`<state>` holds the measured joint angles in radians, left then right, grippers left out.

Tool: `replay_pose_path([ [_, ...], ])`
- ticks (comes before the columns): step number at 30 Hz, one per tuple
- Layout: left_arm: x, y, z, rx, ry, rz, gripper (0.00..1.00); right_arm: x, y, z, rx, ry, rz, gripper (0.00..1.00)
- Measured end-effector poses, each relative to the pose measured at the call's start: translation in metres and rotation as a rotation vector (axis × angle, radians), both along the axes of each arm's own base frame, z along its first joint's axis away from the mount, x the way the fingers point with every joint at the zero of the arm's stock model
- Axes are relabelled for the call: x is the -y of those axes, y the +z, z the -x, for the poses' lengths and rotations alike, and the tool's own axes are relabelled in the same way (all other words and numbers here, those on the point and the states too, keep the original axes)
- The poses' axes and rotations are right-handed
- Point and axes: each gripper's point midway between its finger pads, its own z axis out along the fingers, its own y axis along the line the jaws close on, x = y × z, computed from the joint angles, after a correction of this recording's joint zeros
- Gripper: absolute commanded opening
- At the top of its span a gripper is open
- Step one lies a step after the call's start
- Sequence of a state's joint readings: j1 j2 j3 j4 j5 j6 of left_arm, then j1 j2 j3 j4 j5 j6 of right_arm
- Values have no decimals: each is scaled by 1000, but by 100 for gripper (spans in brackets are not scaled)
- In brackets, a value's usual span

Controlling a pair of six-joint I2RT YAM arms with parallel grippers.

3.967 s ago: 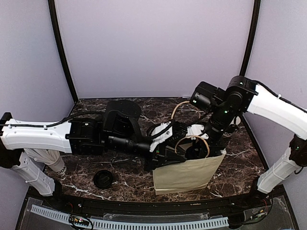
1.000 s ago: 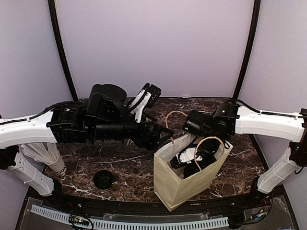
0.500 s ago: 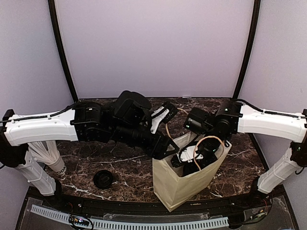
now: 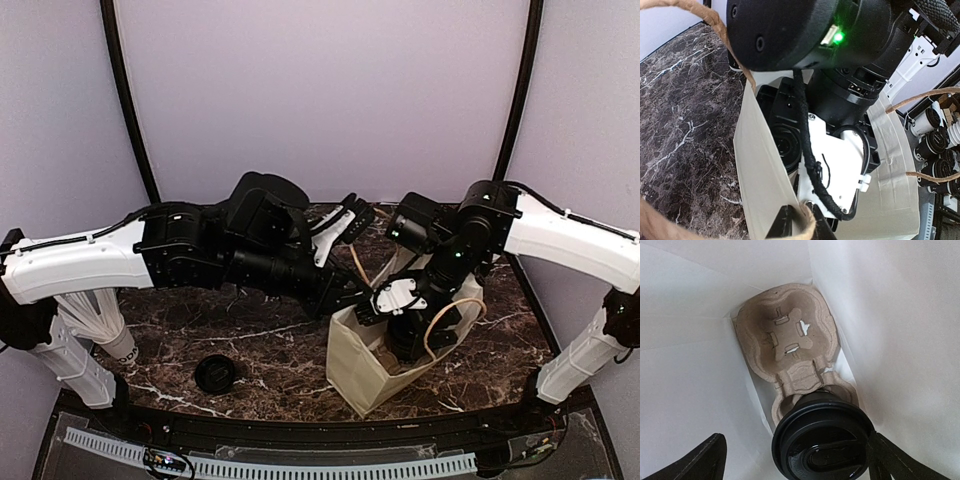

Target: Pack the takeout coffee

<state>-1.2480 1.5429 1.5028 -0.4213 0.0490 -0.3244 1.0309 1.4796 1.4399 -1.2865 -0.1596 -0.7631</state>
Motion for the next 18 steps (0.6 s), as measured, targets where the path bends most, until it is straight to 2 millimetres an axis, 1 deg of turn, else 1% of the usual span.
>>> replay_pose_path([
  [2,0,3,0,11,-3,5,9,0,3,0,0,-6,-1,99],
  [4,-2,2,-4,23,8,-5,7,1,4,0,-2,-9,1,99],
  [5,-3,-1,-7,31,19,-16,6,0,5,0,-3,-6,-8,99],
  [7,-4,-10,-15,39,44,-47,5,-10,12,-2,16,-2,-55,99],
  [10,-7,-21,-26,52,79,-80,4,-16,18,-6,47,-6,-95,96],
  [15,-8,-22,-36,66,106,-72,3,-21,19,-9,65,2,-115,92],
  [18,-8,-21,-39,75,110,-66,3,-23,25,-8,68,16,-129,93],
])
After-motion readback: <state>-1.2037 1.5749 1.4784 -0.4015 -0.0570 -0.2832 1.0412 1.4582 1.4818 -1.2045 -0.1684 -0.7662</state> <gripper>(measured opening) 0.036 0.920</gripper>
